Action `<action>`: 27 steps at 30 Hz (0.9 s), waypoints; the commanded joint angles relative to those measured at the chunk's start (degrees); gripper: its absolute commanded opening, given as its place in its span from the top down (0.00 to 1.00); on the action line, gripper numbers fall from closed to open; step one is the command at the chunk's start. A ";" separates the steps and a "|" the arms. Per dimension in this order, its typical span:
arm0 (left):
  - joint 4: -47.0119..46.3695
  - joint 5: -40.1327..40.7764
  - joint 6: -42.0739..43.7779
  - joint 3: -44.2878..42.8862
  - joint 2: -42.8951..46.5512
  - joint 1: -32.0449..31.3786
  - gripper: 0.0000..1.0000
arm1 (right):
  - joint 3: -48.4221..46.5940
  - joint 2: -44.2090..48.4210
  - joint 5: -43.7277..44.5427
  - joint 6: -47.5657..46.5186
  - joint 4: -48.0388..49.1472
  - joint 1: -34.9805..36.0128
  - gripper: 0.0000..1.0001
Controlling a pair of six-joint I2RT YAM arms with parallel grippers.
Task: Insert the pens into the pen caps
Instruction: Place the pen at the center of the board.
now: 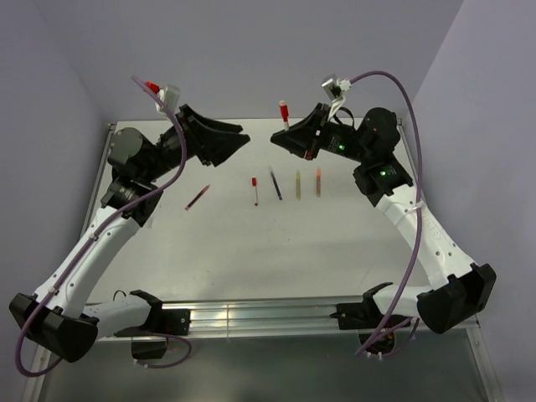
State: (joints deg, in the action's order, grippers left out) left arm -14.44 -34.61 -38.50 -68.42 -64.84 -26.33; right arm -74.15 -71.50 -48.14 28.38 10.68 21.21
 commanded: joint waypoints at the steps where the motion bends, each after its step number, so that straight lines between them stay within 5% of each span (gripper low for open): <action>1: -2.17 -0.37 1.15 -6.70 -2.21 0.49 0.41 | -1.87 1.46 3.40 -4.83 -4.52 3.47 1.00; 10: -3.40 -5.47 -2.89 -15.95 -11.09 0.66 0.37 | -3.63 -0.47 4.55 -5.79 -6.20 7.00 1.00; 27: -7.45 -8.19 -7.20 -17.62 -14.88 -0.83 0.40 | -6.36 -3.38 6.30 -6.23 -6.90 9.55 1.00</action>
State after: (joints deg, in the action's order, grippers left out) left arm -19.09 -41.23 -44.80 -83.64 -79.42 -26.37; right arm -76.95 -74.83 -42.87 23.03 2.74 30.15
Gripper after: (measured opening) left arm 0.602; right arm 0.176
